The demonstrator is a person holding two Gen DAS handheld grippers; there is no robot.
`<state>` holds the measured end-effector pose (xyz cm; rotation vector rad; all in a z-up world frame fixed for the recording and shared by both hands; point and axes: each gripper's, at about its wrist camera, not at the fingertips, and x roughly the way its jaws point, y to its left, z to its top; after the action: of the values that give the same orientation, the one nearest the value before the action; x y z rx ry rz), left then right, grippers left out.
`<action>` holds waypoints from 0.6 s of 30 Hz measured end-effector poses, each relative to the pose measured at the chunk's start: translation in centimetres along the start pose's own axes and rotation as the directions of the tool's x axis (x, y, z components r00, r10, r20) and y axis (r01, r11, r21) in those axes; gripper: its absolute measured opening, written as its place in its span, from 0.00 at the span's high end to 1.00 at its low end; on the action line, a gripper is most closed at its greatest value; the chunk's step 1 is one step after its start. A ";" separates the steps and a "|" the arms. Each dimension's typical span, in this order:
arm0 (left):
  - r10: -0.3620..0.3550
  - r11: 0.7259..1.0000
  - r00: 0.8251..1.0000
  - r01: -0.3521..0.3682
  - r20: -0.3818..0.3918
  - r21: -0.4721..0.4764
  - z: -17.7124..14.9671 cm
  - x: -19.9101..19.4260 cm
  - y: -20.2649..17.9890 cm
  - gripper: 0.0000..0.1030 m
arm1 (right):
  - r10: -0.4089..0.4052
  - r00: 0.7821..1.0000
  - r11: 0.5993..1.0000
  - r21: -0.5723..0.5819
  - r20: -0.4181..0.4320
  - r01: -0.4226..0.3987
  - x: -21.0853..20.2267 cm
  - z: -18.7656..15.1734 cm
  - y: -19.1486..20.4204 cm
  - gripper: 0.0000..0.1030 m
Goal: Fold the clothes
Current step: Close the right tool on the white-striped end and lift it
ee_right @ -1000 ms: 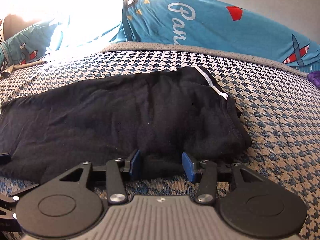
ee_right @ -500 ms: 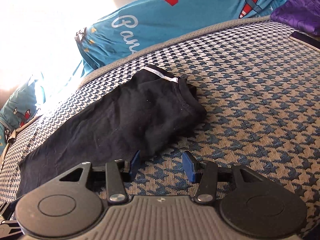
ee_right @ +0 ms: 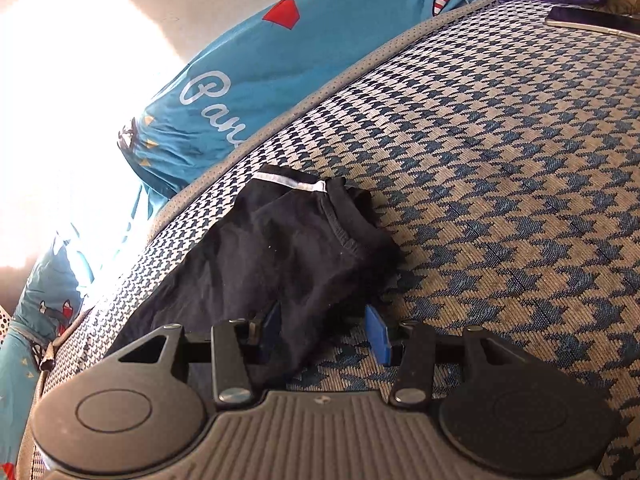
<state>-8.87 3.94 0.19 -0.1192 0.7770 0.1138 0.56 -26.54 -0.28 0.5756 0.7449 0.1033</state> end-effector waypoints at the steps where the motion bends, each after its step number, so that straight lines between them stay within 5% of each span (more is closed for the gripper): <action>1: 0.001 1.000 1.000 -0.001 -0.001 -0.002 0.0 0.1 0.0 0.00 | 0.007 1.000 1.000 0.017 0.006 -0.007 0.3 0.2 -0.2 0.56; 18: 0.006 0.999 1.000 -0.006 0.000 0.037 -0.1 0.8 -0.6 0.00 | 0.038 0.997 0.998 0.050 0.063 -0.042 3.7 2.6 -0.5 0.58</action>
<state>-8.30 3.34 -0.46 -0.0819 0.7789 0.1050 5.02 -27.06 -1.27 0.6404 0.6775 0.1031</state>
